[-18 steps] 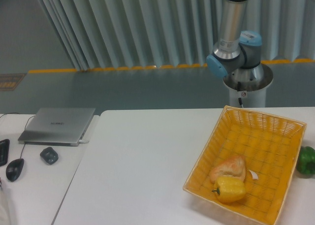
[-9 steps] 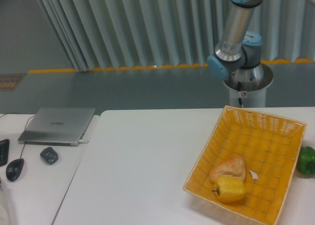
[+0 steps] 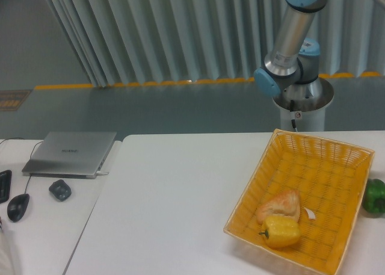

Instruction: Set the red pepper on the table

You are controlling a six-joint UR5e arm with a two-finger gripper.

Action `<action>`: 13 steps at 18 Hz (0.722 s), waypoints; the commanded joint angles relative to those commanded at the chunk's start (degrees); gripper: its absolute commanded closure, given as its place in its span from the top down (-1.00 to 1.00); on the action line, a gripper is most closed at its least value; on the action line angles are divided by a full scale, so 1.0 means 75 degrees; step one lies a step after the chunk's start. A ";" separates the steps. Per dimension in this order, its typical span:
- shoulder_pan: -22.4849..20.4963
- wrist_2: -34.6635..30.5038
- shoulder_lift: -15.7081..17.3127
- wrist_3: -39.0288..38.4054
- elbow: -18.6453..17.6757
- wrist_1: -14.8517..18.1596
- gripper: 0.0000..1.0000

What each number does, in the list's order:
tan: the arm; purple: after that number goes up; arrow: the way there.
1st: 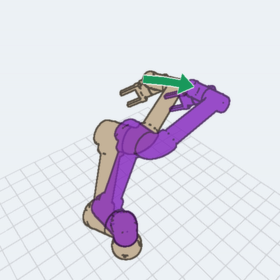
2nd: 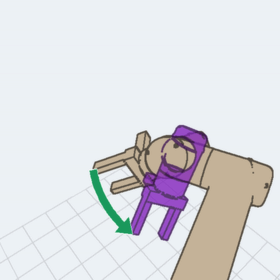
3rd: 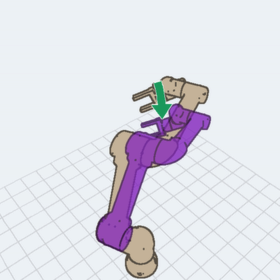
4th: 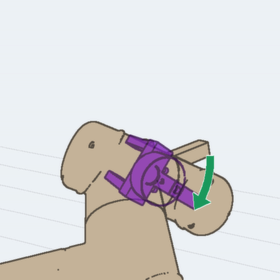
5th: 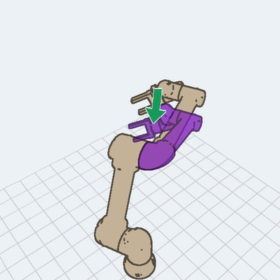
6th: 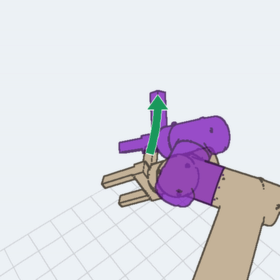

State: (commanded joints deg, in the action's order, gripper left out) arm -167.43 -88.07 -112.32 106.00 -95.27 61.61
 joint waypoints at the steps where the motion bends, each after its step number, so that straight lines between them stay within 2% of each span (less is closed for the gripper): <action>1: 0.0035 0.0000 0.0012 -0.0011 -0.0012 0.0000 0.58; 2: 0.0070 0.0000 0.0023 0.0000 -0.0012 0.0000 0.76; 5: 0.0105 0.0012 0.0117 0.0023 -0.0024 0.0011 1.00; 10: 0.0176 0.0047 0.0573 0.0327 0.0011 0.0081 1.00; 13: 0.0596 0.0082 0.0831 0.0340 -0.0012 0.0093 1.00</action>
State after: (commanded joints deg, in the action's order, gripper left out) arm -162.96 -87.45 -106.09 108.55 -95.36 62.31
